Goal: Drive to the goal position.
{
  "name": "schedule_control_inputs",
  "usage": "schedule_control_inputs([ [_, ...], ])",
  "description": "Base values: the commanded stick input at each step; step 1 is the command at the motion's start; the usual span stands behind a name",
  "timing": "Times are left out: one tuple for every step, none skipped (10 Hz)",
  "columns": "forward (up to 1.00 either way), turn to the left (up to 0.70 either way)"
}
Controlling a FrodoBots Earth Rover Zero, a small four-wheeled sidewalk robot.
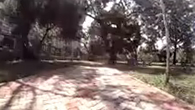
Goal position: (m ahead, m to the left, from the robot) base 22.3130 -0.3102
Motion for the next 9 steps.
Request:
schedule_control_inputs([
  [0.7,0.0],
  [0.7,0.0],
  [0.7,0.0],
  [0.7,0.0],
  [0.7,0.0],
  [0.7,0.0],
  [0.7,0.0],
  [0.7,0.0],
  [0.7,0.0],
])
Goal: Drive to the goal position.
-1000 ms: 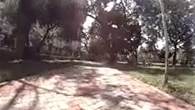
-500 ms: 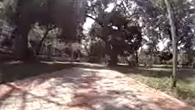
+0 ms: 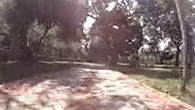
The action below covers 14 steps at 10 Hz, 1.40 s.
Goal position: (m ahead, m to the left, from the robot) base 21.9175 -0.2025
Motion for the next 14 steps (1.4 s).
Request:
schedule_control_inputs([
  [0.7,0.0],
  [0.7,0.0],
  [0.7,0.0],
  [0.7,0.0],
  [0.7,0.0],
  [0.7,0.0],
  [0.7,0.0],
  [0.7,0.0],
  [0.7,0.0],
  [0.7,0.0],
  [0.7,0.02],
  [0.7,0.21],
  [0.7,0.31],
  [0.7,0.15],
])
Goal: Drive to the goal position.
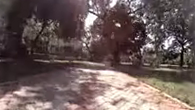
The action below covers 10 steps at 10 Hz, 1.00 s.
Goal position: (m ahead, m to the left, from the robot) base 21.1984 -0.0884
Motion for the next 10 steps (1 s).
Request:
schedule_control_inputs([
  [0.7,0.0],
  [0.7,0.0],
  [0.7,0.0],
  [0.7,0.0],
  [0.7,0.0],
  [0.7,0.0],
  [0.7,0.0],
  [0.7,0.0],
  [0.7,0.0],
  [0.7,0.0],
])
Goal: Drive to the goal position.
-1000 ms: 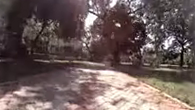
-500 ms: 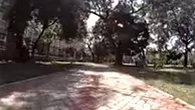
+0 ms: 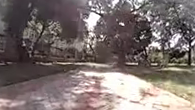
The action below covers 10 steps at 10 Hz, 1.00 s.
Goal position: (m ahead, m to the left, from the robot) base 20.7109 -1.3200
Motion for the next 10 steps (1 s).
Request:
schedule_control_inputs([
  [0.7,0.0],
  [0.7,0.0],
  [0.7,0.0],
  [0.7,0.0],
  [0.7,0.0],
  [0.7,0.0],
  [0.7,0.0],
  [0.7,0.0],
  [0.7,0.0],
  [0.7,0.0],
])
